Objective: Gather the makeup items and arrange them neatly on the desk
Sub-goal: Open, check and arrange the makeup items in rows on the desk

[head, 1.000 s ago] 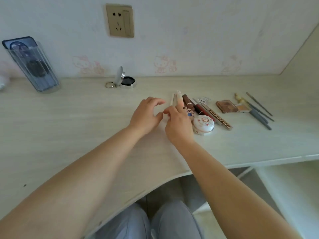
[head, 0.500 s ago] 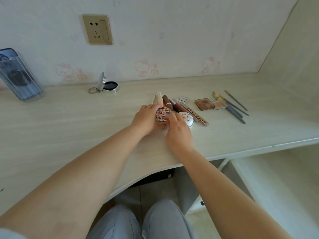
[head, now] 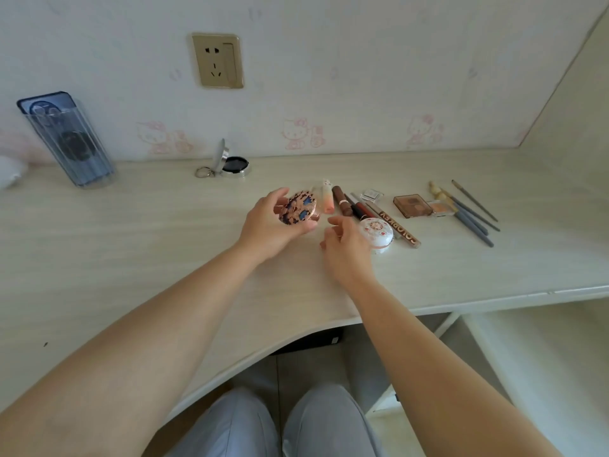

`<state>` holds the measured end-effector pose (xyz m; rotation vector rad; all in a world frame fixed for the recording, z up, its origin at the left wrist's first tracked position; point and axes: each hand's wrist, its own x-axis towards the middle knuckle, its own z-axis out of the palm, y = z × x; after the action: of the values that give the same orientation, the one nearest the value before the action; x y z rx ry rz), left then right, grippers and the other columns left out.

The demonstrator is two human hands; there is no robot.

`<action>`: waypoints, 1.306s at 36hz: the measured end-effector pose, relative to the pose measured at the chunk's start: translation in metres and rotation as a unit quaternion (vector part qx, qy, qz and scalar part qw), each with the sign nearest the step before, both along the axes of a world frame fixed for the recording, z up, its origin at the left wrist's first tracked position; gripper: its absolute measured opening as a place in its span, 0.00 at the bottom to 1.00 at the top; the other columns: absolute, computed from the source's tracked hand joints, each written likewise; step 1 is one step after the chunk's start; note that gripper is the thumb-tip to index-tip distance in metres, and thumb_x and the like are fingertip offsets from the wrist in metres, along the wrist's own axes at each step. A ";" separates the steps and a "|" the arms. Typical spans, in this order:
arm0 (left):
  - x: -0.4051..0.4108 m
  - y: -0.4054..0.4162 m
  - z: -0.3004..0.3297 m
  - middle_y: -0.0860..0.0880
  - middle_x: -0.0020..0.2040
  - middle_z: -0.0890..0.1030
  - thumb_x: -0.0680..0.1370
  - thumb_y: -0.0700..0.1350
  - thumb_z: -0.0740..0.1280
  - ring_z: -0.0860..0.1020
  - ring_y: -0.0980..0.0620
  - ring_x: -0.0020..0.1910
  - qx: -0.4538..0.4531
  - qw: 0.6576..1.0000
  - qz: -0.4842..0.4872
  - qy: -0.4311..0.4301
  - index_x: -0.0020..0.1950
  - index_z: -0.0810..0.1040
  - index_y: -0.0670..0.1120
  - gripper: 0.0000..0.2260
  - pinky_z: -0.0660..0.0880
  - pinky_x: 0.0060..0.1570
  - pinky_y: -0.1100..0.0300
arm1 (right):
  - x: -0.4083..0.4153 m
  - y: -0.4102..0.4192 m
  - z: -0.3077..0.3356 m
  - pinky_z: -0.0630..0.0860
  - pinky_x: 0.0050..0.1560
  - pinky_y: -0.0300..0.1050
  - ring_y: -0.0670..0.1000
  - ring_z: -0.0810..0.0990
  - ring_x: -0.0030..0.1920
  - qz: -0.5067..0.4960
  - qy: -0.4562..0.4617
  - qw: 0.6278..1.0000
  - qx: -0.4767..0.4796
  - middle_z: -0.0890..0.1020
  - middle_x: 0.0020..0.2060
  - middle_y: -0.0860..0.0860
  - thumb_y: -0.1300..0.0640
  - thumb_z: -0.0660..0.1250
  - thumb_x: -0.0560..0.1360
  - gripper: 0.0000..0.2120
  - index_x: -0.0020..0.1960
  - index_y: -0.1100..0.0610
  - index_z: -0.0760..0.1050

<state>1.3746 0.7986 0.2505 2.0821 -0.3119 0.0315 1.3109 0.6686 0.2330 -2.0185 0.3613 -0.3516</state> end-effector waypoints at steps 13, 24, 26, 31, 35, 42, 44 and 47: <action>-0.013 0.044 0.004 0.55 0.60 0.75 0.71 0.46 0.74 0.75 0.56 0.60 -0.155 0.986 -0.022 0.061 0.70 0.67 0.51 0.30 0.72 0.57 0.61 | 0.016 0.053 0.021 0.74 0.60 0.56 0.56 0.80 0.47 0.216 0.065 0.889 0.398 0.80 0.54 0.56 0.42 0.54 0.79 0.21 0.61 0.53 0.76; -0.022 0.068 0.011 0.54 0.60 0.70 0.69 0.51 0.74 0.72 0.59 0.60 -0.136 0.986 -0.064 0.067 0.69 0.67 0.56 0.31 0.71 0.52 0.66 | 0.027 0.067 0.025 0.77 0.45 0.46 0.52 0.78 0.46 0.263 0.078 0.891 0.363 0.80 0.52 0.55 0.44 0.59 0.75 0.18 0.56 0.54 0.79; -0.021 0.072 0.015 0.54 0.63 0.64 0.70 0.46 0.75 0.69 0.58 0.62 -0.107 0.990 -0.082 0.044 0.69 0.66 0.58 0.31 0.71 0.57 0.63 | 0.027 0.070 0.024 0.76 0.40 0.44 0.51 0.77 0.40 0.268 0.095 0.894 0.346 0.79 0.45 0.54 0.44 0.58 0.76 0.19 0.58 0.54 0.77; -0.016 0.083 0.019 0.53 0.63 0.68 0.62 0.50 0.78 0.71 0.57 0.63 -0.040 0.992 -0.119 0.026 0.64 0.71 0.59 0.32 0.73 0.62 0.56 | 0.028 0.073 0.019 0.74 0.31 0.41 0.51 0.75 0.30 0.264 0.110 0.888 0.361 0.77 0.39 0.53 0.43 0.57 0.76 0.26 0.64 0.60 0.73; -0.016 0.086 0.019 0.56 0.62 0.72 0.60 0.52 0.78 0.72 0.59 0.62 -0.050 0.993 -0.107 0.030 0.62 0.70 0.59 0.33 0.74 0.59 0.60 | 0.032 0.073 0.018 0.73 0.31 0.42 0.53 0.75 0.29 0.261 0.118 0.879 0.381 0.77 0.40 0.55 0.42 0.59 0.67 0.30 0.61 0.60 0.74; -0.018 0.087 0.016 0.53 0.61 0.72 0.64 0.45 0.79 0.71 0.58 0.63 -0.032 0.994 -0.104 0.004 0.66 0.70 0.56 0.33 0.76 0.57 0.59 | 0.038 0.074 0.012 0.73 0.28 0.38 0.46 0.79 0.29 0.243 0.097 0.884 0.387 0.74 0.49 0.59 0.44 0.56 0.70 0.31 0.65 0.63 0.71; -0.018 0.086 0.016 0.53 0.60 0.73 0.64 0.45 0.79 0.72 0.59 0.62 -0.033 0.995 -0.096 -0.002 0.64 0.71 0.58 0.32 0.76 0.58 0.57 | 0.038 0.075 0.012 0.72 0.29 0.39 0.46 0.79 0.29 0.239 0.091 0.892 0.373 0.75 0.48 0.59 0.46 0.53 0.74 0.27 0.65 0.62 0.72; -0.017 0.086 0.016 0.53 0.57 0.74 0.63 0.45 0.79 0.73 0.59 0.61 -0.037 0.995 -0.087 -0.013 0.60 0.72 0.61 0.30 0.76 0.59 0.56 | 0.037 0.076 0.015 0.69 0.32 0.42 0.52 0.76 0.34 0.242 0.089 0.899 0.353 0.80 0.43 0.57 0.47 0.51 0.74 0.27 0.63 0.62 0.73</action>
<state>1.3579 0.8842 0.2663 1.9746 -0.5002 -0.0351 1.3481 0.7450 0.2485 -1.3503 0.0629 0.2563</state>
